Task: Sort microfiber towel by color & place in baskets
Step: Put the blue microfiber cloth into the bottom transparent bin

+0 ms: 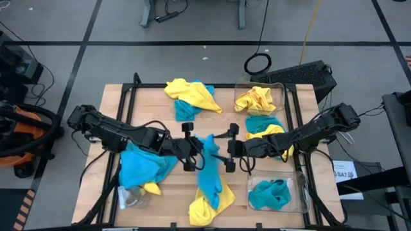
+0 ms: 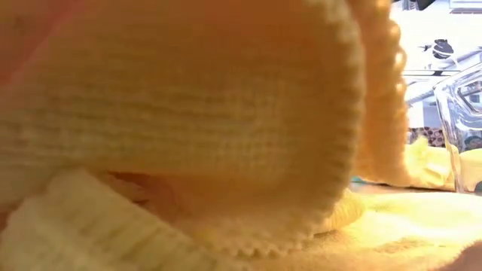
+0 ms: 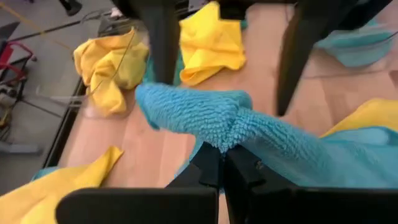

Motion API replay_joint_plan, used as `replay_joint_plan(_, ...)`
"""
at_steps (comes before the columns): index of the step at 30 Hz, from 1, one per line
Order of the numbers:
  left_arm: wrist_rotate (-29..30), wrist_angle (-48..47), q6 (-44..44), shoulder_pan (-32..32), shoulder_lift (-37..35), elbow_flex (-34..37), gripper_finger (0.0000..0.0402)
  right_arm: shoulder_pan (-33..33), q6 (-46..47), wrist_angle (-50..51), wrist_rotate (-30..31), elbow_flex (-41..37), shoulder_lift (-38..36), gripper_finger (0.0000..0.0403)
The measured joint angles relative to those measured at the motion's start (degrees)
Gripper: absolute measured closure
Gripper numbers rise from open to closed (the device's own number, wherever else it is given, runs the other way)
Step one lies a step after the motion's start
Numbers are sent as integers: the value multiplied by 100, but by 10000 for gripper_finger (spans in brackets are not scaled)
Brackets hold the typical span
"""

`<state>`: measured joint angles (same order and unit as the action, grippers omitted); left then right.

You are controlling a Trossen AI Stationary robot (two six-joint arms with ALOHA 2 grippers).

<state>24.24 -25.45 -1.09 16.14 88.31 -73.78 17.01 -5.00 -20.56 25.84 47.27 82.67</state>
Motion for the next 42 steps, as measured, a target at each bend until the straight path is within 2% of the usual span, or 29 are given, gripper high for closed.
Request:
replay_joint_plan(10,-12,263,-542,-2,0,-238,398,-173,332,-120,-586,0,292,78)
replay_joint_plan(18,-237,444,-734,0,0,-411,397,-268,246,-793,-476,0,537,79)
replay_joint_plan(21,-244,440,-734,0,0,-411,397,-320,151,-884,-478,0,531,93)
replay_joint_plan(25,-257,498,-736,18,0,-411,397,-450,239,-730,-498,0,531,142)
replay_joint_plan(38,-257,868,-1188,277,-13,-411,397,-620,207,-255,-522,0,531,373)
replay_joint_plan(40,-256,862,-1190,338,-15,-411,397,-618,99,-269,-528,0,531,393)
replay_joint_plan(42,-253,844,-1212,403,-15,-411,397,-623,27,-282,-524,0,531,397)
